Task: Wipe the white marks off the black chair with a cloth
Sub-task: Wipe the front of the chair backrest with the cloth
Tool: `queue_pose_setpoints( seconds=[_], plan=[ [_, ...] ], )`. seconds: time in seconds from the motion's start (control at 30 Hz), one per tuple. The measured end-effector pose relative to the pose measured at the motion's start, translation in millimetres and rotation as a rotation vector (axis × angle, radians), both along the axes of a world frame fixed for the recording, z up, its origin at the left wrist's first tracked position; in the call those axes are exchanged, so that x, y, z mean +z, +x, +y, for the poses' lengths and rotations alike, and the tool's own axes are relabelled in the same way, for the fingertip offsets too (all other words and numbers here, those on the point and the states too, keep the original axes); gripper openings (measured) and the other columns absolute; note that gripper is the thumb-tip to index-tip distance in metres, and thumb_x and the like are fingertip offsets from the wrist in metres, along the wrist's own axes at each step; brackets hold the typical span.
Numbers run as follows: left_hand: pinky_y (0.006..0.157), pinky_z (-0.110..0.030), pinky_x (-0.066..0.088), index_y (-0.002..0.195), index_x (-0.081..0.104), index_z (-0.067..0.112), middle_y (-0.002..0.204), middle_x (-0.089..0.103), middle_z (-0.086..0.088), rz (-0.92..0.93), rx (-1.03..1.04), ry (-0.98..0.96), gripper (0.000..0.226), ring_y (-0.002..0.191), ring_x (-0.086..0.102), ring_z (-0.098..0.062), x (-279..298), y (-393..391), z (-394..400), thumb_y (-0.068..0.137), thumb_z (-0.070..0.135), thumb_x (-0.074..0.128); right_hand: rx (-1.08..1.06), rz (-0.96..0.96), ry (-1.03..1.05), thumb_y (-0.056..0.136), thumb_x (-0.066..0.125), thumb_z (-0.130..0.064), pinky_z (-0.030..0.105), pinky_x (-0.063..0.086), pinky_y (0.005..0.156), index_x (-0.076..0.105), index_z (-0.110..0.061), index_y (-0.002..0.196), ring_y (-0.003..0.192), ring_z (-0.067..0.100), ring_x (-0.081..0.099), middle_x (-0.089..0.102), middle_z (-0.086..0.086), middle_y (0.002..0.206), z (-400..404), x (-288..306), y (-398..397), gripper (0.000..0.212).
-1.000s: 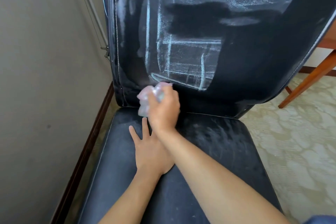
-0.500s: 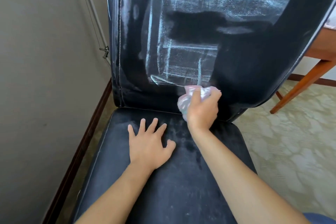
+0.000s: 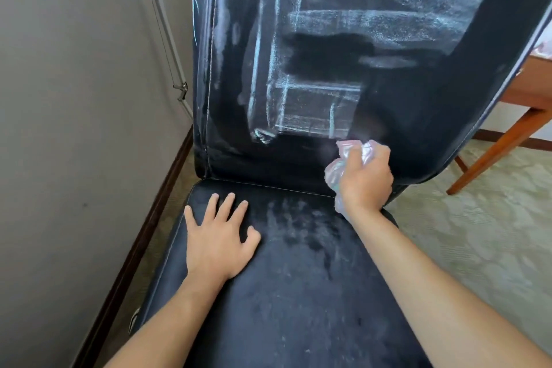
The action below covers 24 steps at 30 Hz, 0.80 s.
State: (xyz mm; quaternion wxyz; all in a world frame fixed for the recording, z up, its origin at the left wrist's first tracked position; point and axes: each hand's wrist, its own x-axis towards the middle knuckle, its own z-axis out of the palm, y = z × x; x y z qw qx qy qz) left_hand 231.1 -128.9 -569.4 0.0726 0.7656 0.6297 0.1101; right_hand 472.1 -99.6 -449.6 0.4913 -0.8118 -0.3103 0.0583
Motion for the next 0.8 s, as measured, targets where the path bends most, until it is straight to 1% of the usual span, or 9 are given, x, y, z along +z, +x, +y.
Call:
queue_pose_setpoints(
  seconds=[0.07,0.17,0.3,0.37,0.47,0.53,0.6,0.73,0.8],
  plan=[
    [0.123,-0.068,0.008,0.155,0.047,0.038,0.168,0.035,0.007,-0.012,0.011,0.011,0.072,0.160,0.020,-0.022,0.0,1.6,-0.7,0.092,0.063,0.022,0.033,-0.010,-0.024,0.104,0.048,-0.042,0.039,0.042,0.088,0.050,-0.022,0.132,0.112,0.033,0.062,0.066,0.005,0.125,3.0,1.7,-19.6,0.035],
    [0.125,-0.066,0.004,0.155,0.045,0.040,0.168,0.033,0.010,-0.020,0.021,0.005,0.071,0.160,0.018,-0.019,2.3,-0.2,-1.9,0.092,0.063,0.020,0.301,-0.056,-0.007,0.104,0.050,-0.044,0.041,0.051,0.086,0.051,-0.019,0.129,0.104,0.029,0.065,0.068,0.004,0.118,19.7,6.1,-90.4,0.035],
    [0.122,-0.071,0.013,0.136,0.064,0.037,0.143,0.060,0.015,-0.053,0.003,0.070,0.056,0.149,0.037,-0.016,3.9,-1.9,-2.3,0.093,0.054,0.033,0.480,-0.013,0.027,0.105,0.047,-0.043,0.039,0.052,0.078,0.050,-0.014,0.120,0.098,0.030,0.067,0.068,0.006,0.112,33.3,15.8,-159.4,0.032],
    [0.122,-0.071,0.015,0.132,0.067,0.036,0.143,0.061,0.012,-0.063,0.012,0.067,0.054,0.150,0.039,-0.019,0.9,-1.9,-1.7,0.092,0.052,0.035,0.442,-0.004,-0.003,0.106,0.045,-0.045,0.041,0.052,0.081,0.050,-0.015,0.122,0.101,0.033,0.066,0.068,0.008,0.115,31.5,16.3,-146.8,0.034],
    [0.123,-0.068,0.015,0.141,0.064,0.035,0.157,0.052,0.007,-0.046,0.034,0.067,0.062,0.155,0.033,-0.022,-5.1,-0.5,-0.6,0.092,0.054,0.032,0.145,0.134,-0.090,0.106,0.042,-0.048,0.043,0.050,0.085,0.047,-0.012,0.124,0.107,0.040,0.064,0.066,0.016,0.122,26.7,15.4,-83.6,0.040],
    [0.123,-0.068,0.018,0.141,0.065,0.033,0.157,0.052,0.005,-0.050,0.031,0.088,0.063,0.154,0.035,-0.023,-7.8,0.6,-0.4,0.091,0.054,0.032,-0.019,0.191,-0.128,0.107,0.038,-0.049,0.041,0.045,0.079,0.046,-0.010,0.124,0.100,0.037,0.062,0.065,0.016,0.121,19.5,18.8,-47.1,0.043],
    [0.122,-0.068,0.019,0.140,0.066,0.032,0.156,0.053,0.004,-0.055,0.029,0.097,0.063,0.153,0.037,-0.023,-9.6,1.2,-0.1,0.091,0.054,0.033,-0.030,0.187,-0.159,0.108,0.035,-0.049,0.040,0.042,0.075,0.045,-0.010,0.122,0.092,0.033,0.058,0.065,0.013,0.118,17.0,22.0,-40.1,0.043],
    [0.124,-0.067,0.013,0.143,0.063,0.033,0.157,0.052,0.006,-0.056,0.042,0.094,0.063,0.154,0.035,-0.022,-8.0,-0.7,-1.5,0.092,0.054,0.032,0.279,0.103,-0.151,0.106,0.039,-0.046,0.037,0.045,0.075,0.046,-0.016,0.116,0.095,0.031,0.063,0.067,0.009,0.115,25.9,32.1,-105.3,0.033],
    [0.123,-0.069,0.014,0.137,0.066,0.034,0.147,0.060,0.010,-0.065,0.025,0.110,0.058,0.149,0.041,-0.021,-6.0,-1.9,-1.4,0.092,0.052,0.033,0.472,0.011,-0.132,0.107,0.038,-0.045,0.037,0.046,0.074,0.048,-0.014,0.118,0.099,0.033,0.066,0.069,0.010,0.113,30.8,34.3,-146.6,0.034]
  ],
)
